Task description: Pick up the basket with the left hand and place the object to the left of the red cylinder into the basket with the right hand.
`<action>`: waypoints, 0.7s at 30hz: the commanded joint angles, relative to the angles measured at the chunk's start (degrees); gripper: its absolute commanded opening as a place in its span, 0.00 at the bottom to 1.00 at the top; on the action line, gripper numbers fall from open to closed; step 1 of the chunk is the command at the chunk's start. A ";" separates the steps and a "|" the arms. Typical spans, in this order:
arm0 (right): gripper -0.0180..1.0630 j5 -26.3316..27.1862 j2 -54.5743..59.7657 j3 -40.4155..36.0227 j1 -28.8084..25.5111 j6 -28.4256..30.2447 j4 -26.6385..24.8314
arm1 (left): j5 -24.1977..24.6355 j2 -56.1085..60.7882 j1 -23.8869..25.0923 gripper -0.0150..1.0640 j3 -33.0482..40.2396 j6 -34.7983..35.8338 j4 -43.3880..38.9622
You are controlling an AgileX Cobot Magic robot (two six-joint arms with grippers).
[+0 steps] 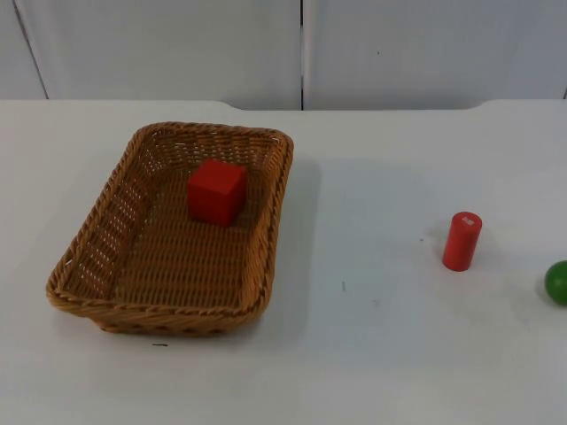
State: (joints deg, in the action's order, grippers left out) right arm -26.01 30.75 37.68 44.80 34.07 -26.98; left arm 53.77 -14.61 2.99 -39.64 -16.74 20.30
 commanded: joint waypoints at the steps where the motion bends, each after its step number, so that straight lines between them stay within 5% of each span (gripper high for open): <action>1: 0.99 0.32 -1.99 -1.49 -0.25 -0.10 -0.11 | -0.52 1.45 -0.40 0.79 1.36 1.53 -1.73; 7: 0.99 -3.58 -6.96 -2.55 -0.25 -2.49 2.25 | 1.01 7.39 -0.40 0.79 2.29 8.30 -9.61; 13: 0.99 -10.51 -8.35 -2.76 -0.25 -19.71 16.21 | 4.55 14.61 -0.40 0.79 5.32 14.36 -15.42; 21: 0.99 -14.51 -8.35 -2.89 -0.25 -22.10 19.41 | 6.89 14.61 -0.40 0.79 10.65 17.52 -17.52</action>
State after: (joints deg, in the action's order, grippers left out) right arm -40.02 22.72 35.18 44.80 12.53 -8.31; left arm 61.01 -0.18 2.99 -29.32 0.00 3.38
